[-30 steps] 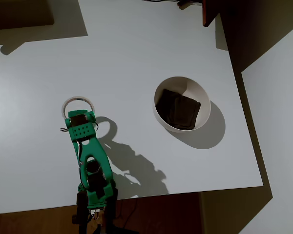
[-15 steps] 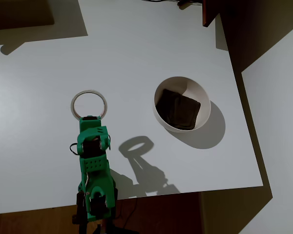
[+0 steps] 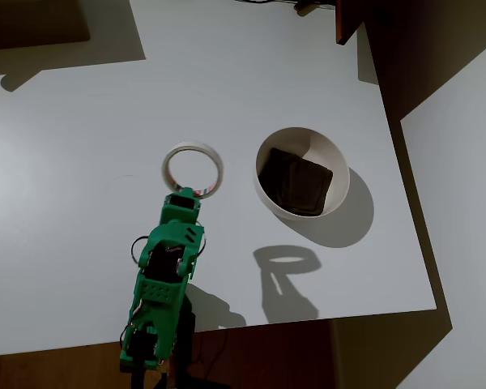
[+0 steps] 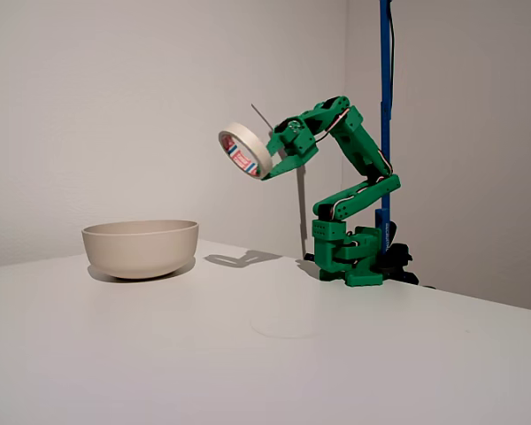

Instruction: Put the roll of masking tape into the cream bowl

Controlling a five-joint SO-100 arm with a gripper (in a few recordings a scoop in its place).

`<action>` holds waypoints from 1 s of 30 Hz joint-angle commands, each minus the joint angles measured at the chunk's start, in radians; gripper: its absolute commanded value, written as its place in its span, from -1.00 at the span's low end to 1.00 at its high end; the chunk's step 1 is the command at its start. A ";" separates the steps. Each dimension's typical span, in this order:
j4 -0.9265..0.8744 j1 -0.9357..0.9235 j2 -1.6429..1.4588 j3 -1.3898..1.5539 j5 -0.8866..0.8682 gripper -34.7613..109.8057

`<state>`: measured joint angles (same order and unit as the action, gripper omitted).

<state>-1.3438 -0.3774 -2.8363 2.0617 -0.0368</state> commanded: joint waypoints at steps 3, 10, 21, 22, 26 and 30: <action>0.110 -0.215 0.190 -0.167 -0.025 -0.64; 0.179 -0.376 0.480 -0.347 -0.055 -0.64; 0.149 -0.526 1.003 -0.804 -0.089 -0.64; 0.149 -0.534 1.045 -0.838 -0.091 -0.64; 0.144 -0.557 1.207 -0.960 -0.094 -0.64; 0.152 -0.560 1.351 -1.035 -0.086 -0.64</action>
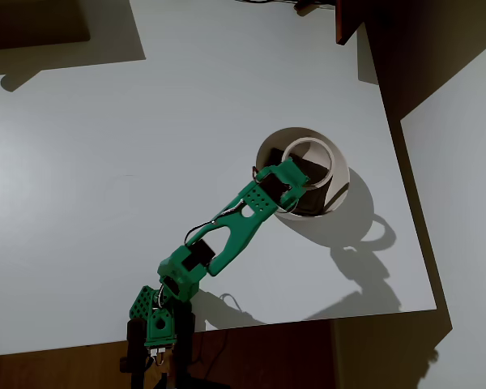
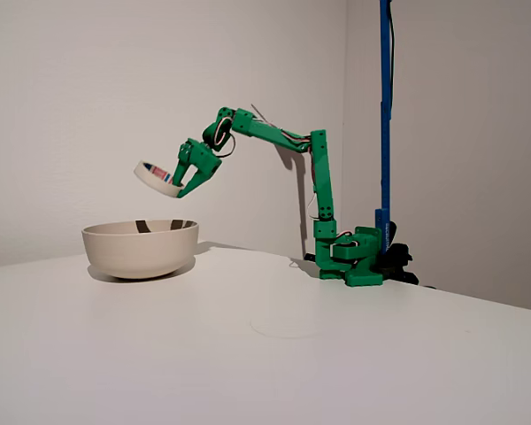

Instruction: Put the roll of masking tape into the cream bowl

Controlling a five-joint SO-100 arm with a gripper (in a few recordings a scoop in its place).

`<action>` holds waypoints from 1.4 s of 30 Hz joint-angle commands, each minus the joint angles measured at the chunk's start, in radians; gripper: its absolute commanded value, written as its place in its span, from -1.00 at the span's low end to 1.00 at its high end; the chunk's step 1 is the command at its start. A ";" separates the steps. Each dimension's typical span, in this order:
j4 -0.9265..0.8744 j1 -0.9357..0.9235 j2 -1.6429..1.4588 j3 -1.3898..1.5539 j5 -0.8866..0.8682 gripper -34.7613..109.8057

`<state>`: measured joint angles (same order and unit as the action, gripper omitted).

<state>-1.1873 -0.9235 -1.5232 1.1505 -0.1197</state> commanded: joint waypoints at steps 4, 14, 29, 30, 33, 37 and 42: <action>-0.009 -0.023 0.173 -0.206 0.005 -0.64; 0.014 -0.074 0.276 -0.256 0.002 -0.64; -0.006 -0.071 0.227 -0.259 -0.069 -0.41; -0.003 -0.071 0.224 -0.259 -0.072 -0.42; 0.002 -0.071 0.212 -0.259 -0.081 -0.43; 0.003 -0.067 0.189 -0.259 -0.091 -0.46; 0.003 -0.061 0.167 -0.259 -0.101 -0.54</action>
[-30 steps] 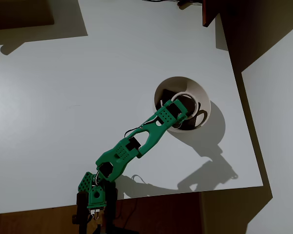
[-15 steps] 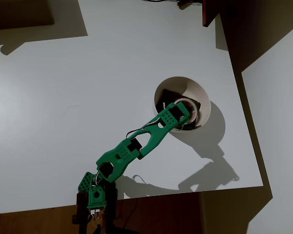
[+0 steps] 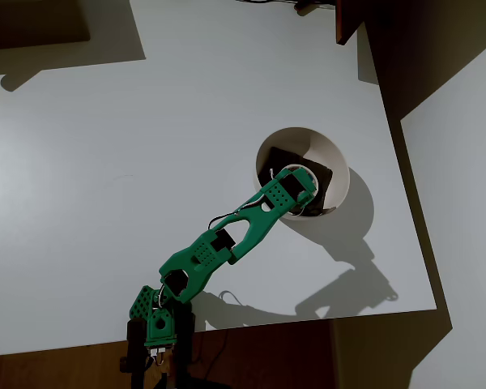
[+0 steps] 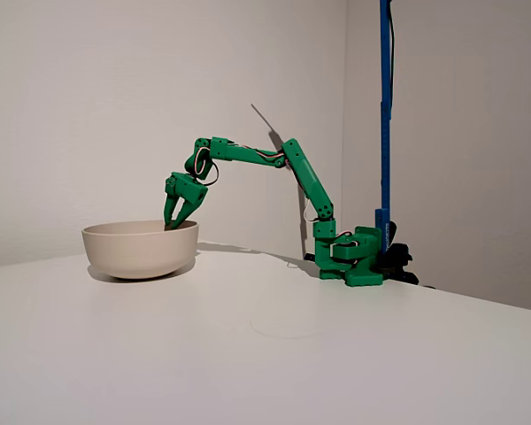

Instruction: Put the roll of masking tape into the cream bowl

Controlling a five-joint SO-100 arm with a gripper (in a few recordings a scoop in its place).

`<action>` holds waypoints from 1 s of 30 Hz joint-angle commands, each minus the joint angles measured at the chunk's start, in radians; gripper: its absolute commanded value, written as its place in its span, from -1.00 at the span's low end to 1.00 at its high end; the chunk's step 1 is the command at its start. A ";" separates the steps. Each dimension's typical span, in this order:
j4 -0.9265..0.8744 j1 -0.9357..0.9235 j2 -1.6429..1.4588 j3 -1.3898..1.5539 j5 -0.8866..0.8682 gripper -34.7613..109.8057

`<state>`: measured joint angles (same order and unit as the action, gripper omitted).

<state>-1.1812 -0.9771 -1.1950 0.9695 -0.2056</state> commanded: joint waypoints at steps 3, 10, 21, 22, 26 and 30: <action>-0.003 -0.006 -0.167 -0.078 -0.023 -0.63; -0.014 0.011 -0.201 -0.084 -0.048 -0.63; -0.227 0.190 -0.428 -0.091 -0.077 -0.63; -0.253 0.213 -0.456 -0.089 -0.075 -0.63; -0.354 0.318 -0.578 -0.081 -0.069 -0.63; -0.440 0.434 -0.719 -0.071 -0.048 -0.63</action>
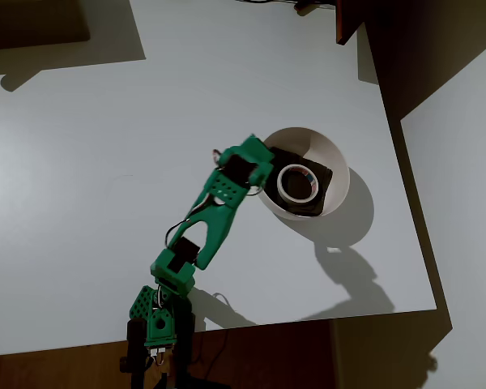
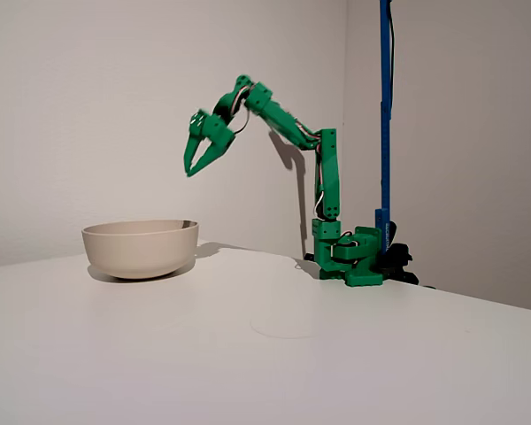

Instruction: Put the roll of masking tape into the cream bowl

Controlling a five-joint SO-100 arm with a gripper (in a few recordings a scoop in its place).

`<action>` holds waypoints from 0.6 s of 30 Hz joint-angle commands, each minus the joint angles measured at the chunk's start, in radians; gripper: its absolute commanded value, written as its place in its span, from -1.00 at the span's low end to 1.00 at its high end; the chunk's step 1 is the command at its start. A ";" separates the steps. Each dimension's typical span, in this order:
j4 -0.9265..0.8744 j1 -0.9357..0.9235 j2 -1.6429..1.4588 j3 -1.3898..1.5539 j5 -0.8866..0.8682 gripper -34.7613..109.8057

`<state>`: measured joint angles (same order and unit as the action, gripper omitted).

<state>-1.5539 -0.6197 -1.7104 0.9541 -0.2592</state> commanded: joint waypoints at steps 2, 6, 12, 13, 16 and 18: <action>-0.104 0.137 -0.268 -0.040 0.018 -0.63; -0.143 0.265 -0.416 0.083 0.057 -0.63; -0.055 0.448 -0.715 0.471 0.104 -0.63; -0.043 0.471 -0.753 0.523 0.112 -0.63; -0.009 0.518 -0.847 0.670 0.133 -0.63; 0.025 0.534 -0.902 0.773 0.150 -0.63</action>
<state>-1.5708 -0.1028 -2.5004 1.6276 -0.1227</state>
